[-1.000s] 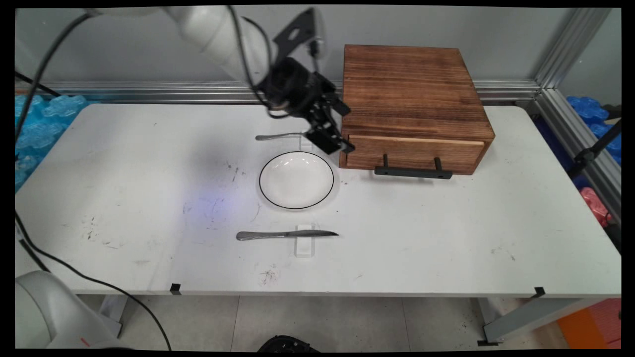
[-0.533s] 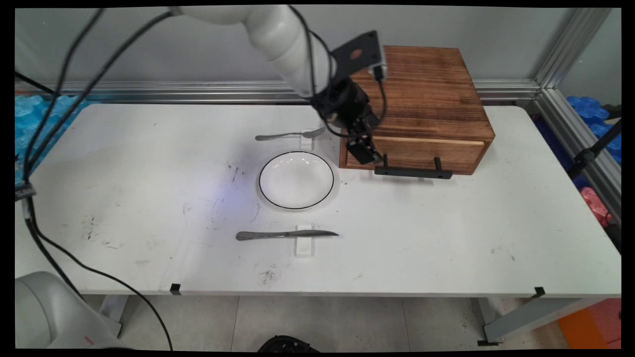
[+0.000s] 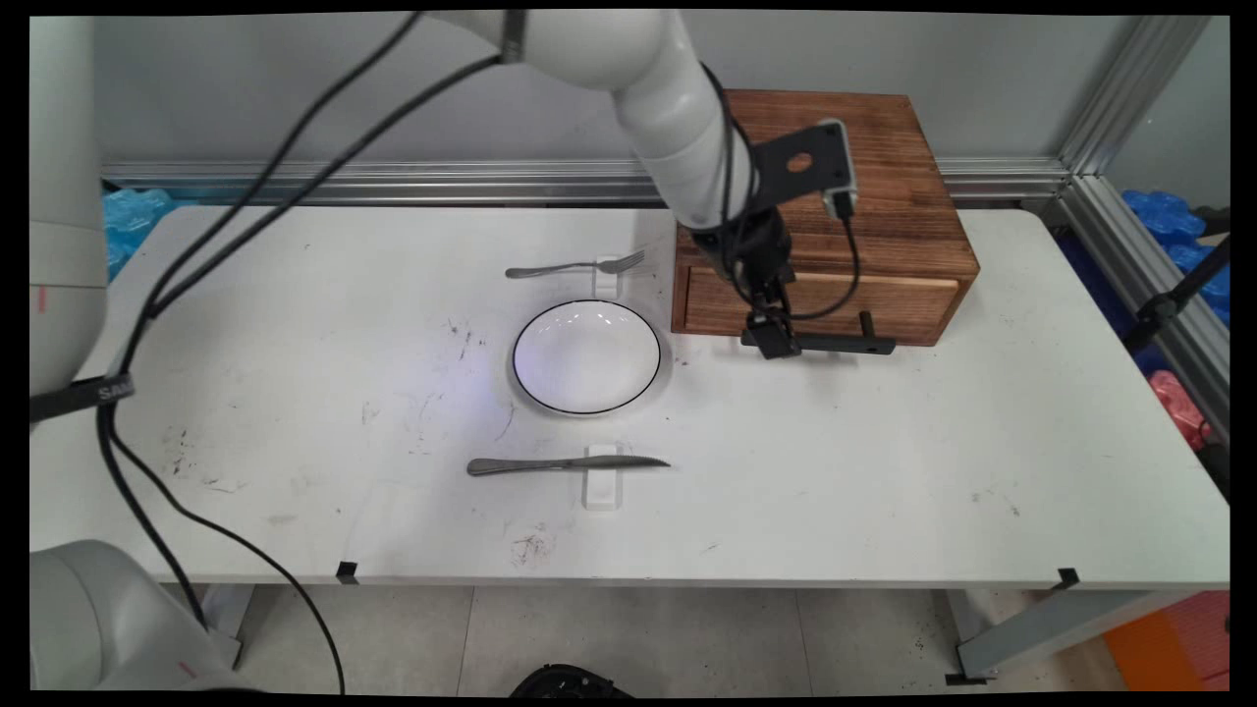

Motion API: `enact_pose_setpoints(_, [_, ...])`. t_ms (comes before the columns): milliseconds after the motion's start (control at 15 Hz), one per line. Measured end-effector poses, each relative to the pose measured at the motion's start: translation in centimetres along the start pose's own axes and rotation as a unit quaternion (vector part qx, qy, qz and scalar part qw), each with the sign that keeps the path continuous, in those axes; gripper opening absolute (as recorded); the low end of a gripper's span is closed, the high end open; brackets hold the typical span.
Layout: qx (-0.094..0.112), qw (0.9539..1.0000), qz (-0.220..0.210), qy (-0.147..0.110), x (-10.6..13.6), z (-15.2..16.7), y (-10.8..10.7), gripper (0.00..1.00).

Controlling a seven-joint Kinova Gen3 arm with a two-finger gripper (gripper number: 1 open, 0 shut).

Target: Open the drawer

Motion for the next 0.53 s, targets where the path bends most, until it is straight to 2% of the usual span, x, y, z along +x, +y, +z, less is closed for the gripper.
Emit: enact_pose_setpoints(533, [-0.012,0.999,0.007,-0.042,2.2,5.1,-0.3,1.0])
